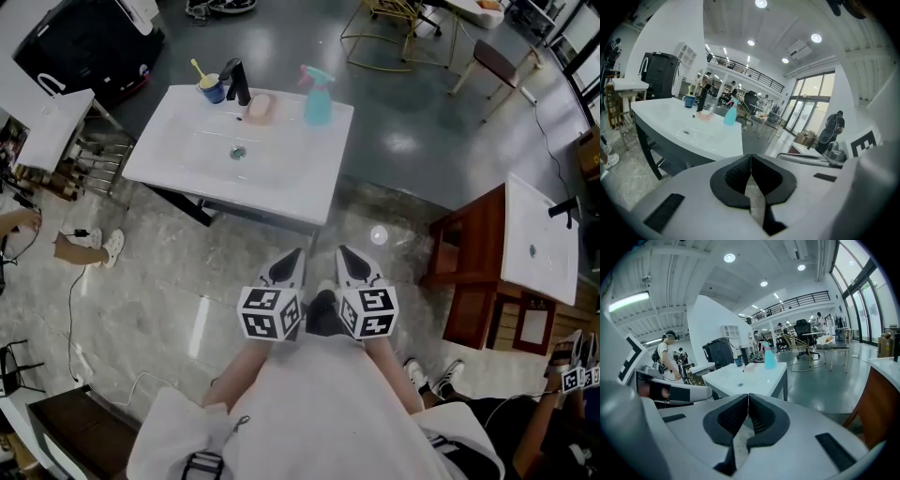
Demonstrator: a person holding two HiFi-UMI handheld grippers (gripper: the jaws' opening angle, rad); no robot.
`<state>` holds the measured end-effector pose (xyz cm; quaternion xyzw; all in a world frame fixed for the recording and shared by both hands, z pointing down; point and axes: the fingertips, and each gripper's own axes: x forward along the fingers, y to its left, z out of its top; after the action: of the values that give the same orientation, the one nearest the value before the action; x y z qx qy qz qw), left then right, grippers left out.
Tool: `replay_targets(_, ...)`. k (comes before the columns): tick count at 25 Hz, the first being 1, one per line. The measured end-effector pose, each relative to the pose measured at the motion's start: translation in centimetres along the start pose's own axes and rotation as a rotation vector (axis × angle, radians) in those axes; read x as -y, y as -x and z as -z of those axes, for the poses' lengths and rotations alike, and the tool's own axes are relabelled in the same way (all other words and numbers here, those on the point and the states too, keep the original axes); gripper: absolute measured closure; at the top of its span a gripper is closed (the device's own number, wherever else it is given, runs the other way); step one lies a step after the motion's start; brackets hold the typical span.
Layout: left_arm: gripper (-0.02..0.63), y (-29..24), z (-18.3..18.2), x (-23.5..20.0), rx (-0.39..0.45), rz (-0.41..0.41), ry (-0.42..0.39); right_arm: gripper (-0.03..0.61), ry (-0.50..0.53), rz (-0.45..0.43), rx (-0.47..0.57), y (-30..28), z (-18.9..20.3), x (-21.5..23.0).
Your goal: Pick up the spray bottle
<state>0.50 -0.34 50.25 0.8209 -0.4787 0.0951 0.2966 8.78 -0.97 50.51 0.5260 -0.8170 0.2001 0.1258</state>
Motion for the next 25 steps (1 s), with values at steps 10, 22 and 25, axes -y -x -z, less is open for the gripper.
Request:
replay_targets(10,0.588,-3.9,-2.1,-0.2,0.012,-0.031,0.02,0.551,0.029,-0.035,-0.013,-2.8,-2.0,3.1)
replay_targets(22,0.588,-7.8,-4.0,0.4,0.037,-0.061,0.028,0.551,0.05,-0.083,0.01,-5.3,-4.0,6.3)
replay_targets(25,0.588,-8.8,-4.5,0.6,0.046,-0.07,0.032,0.551,0.061,-0.1,0.02,-5.9,-4.6,7.1)
